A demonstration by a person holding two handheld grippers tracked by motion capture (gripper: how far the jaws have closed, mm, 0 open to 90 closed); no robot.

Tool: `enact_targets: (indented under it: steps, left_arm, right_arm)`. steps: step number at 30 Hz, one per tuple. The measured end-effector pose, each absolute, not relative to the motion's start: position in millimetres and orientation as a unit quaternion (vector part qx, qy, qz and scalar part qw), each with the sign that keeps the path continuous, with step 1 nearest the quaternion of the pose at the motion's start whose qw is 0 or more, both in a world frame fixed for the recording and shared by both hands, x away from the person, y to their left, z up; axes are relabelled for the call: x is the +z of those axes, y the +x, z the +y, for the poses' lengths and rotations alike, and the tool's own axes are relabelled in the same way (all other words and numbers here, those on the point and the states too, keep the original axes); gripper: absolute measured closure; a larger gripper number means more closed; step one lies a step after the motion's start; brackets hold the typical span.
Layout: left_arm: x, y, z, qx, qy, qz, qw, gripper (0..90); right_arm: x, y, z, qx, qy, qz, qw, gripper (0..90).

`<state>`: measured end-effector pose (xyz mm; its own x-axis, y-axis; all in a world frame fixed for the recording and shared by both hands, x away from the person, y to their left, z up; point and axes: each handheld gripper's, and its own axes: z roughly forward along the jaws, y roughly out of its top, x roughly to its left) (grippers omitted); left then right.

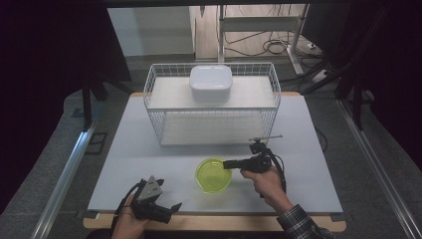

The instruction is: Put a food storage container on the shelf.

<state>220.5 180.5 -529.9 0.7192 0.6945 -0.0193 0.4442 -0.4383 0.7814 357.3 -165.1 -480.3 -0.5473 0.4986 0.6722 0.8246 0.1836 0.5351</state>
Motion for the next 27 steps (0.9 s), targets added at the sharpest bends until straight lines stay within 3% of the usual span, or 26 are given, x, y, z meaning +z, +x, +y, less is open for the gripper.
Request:
enact_targets:
  steps: [27]
  left_arm:
    - [-529.6, 221.5, 182.3, 0.160, 0.833, 0.345, 0.403, 1.3]
  right_arm:
    - [-389.4, 369.1, -173.5, -0.534, -0.414, -0.726, 0.130, 81.3]
